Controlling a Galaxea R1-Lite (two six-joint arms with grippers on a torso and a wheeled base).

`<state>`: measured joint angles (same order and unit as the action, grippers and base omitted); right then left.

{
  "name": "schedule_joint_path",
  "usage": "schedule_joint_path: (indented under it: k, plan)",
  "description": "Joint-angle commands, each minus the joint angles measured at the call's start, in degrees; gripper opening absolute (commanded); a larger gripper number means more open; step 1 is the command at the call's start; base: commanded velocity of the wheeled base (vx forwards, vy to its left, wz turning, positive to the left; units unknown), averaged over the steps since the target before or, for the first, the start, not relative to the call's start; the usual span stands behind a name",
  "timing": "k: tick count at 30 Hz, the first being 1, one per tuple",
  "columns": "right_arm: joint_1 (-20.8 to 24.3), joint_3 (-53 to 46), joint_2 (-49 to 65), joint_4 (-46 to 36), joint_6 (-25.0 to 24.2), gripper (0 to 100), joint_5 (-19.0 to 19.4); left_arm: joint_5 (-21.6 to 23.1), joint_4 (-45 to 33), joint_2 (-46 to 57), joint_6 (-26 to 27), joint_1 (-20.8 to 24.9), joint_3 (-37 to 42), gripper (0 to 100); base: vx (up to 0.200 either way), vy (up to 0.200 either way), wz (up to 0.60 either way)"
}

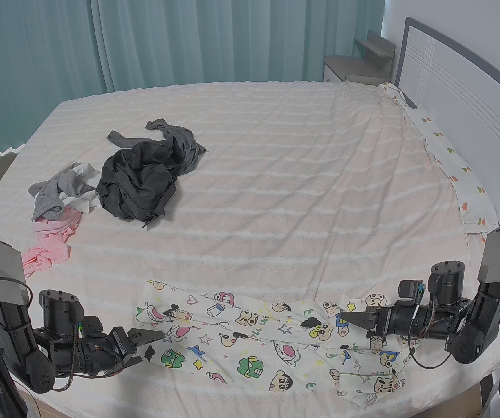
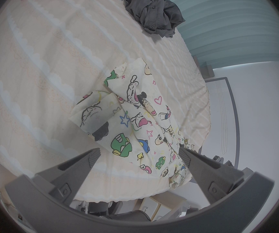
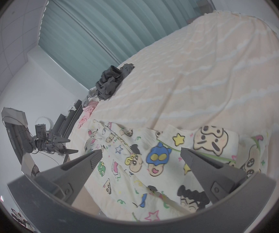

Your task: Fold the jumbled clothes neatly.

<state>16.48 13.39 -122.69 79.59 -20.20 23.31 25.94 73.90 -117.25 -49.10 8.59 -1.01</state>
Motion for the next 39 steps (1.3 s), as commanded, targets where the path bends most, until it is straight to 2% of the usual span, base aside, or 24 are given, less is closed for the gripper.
schedule_joint_path:
  k: [1,6,14,18,24,30,35,36,38,39]
  plan:
    - [-2.3,-0.5,-4.8,1.4,-0.7,100,0.2,0.0,0.0,-0.1,0.0,0.0,0.7,100,0.000,0.000,0.00]
    - [-4.8,-2.0,-6.9,4.7,-3.6,100,0.2,0.0,0.0,-0.1,0.0,0.0,0.7,100,0.000,0.000,0.00]
    - [-8.5,-6.4,-10.9,10.1,-3.1,100,0.2,0.0,0.0,-0.1,0.0,0.0,0.7,100,0.000,0.000,0.00]
    - [-10.6,-8.1,-11.1,10.2,-2.5,100,0.0,-0.1,0.1,-0.1,0.0,0.0,0.7,100,0.000,0.000,0.00]
    - [-11.9,-10.2,-4.8,10.3,-3.5,100,0.3,-0.3,0.6,0.4,0.1,0.0,0.7,100,0.000,0.000,0.00]
    - [-11.3,-13.4,7.8,10.1,-7.4,100,-0.3,-3.9,4.9,6.5,1.0,0.0,0.3,100,0.000,0.000,0.00]
    - [-10.1,-13.4,12.9,10.2,-15.9,100,-7.0,-9.2,5.6,8.3,15.2,-0.1,-1.2,100,0.000,0.000,0.00]
    - [-9.8,-13.4,14.2,10.1,-19.1,100,-8.3,-12.9,5.3,7.9,21.1,0.0,-2.2,100,0.000,0.000,0.00]
    - [-9.8,-13.4,15.4,10.1,-23.0,100,-8.5,-17.2,3.2,6.5,27.4,0.5,-4.6,100,0.000,0.000,0.00]
    - [-9.8,-13.4,15.5,10.1,-23.8,100,-8.5,-17.9,2.1,6.0,28.9,0.7,-5.5,100,0.000,0.000,0.00]
